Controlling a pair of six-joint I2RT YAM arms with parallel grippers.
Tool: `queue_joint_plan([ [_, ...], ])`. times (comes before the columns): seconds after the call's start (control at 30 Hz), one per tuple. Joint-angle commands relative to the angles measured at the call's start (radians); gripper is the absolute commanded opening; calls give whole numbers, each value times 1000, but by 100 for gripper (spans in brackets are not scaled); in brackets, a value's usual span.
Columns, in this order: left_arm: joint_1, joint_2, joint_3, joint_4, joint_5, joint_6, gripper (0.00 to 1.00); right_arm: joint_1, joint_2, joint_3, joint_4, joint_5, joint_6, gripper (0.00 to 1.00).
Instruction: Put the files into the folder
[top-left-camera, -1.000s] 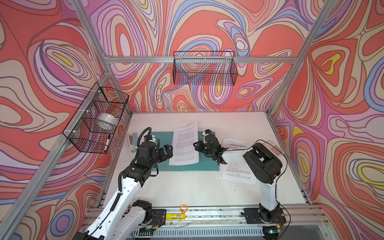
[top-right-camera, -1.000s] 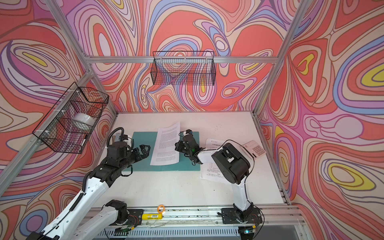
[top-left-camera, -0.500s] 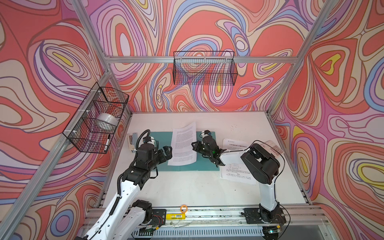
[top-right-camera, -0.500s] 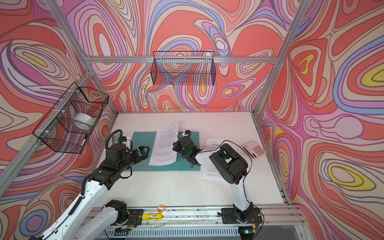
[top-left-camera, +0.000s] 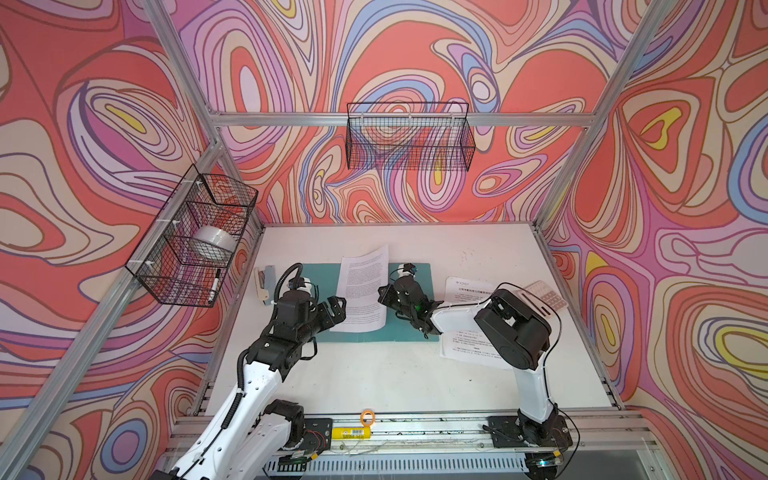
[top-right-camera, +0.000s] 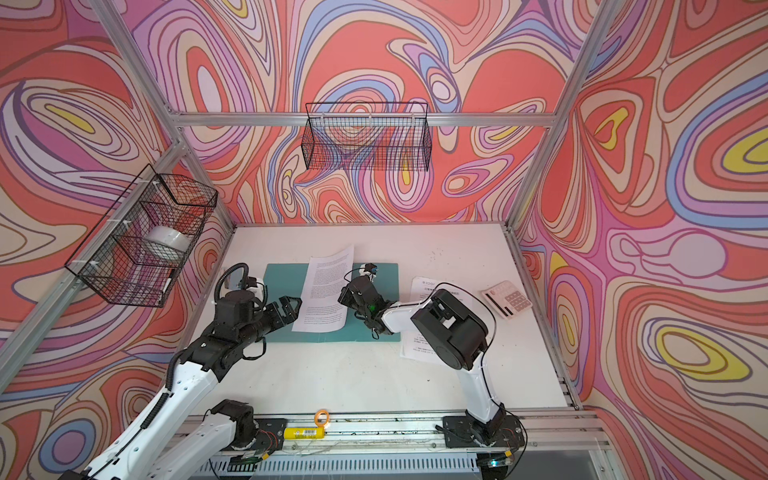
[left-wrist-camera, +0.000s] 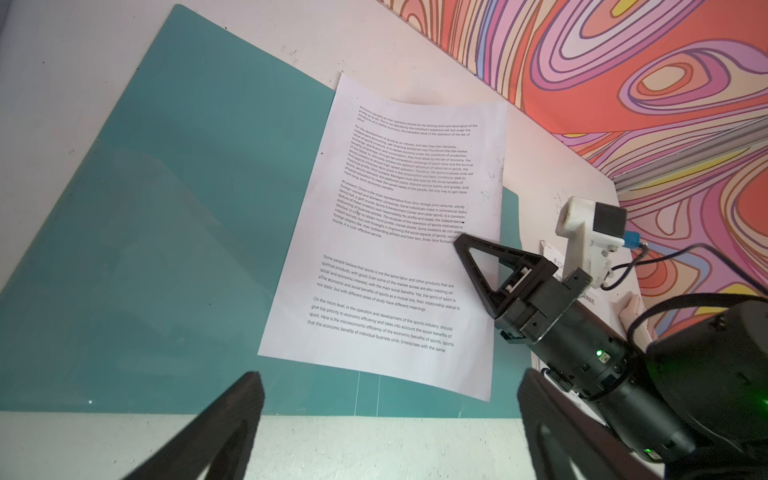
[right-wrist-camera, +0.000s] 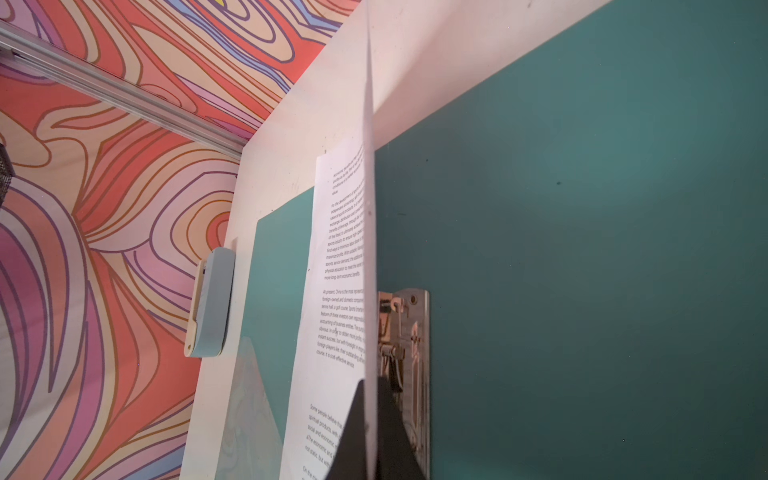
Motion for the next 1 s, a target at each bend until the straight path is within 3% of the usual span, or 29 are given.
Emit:
queue_joint_plan([
  [0.0, 6, -20, -7, -5, 11, -6, 96, 13, 54, 45, -24, 15, 14, 0],
  [0.97, 6, -59, -29, -44, 50, -21, 100, 54, 206, 210, -64, -26, 60, 0],
])
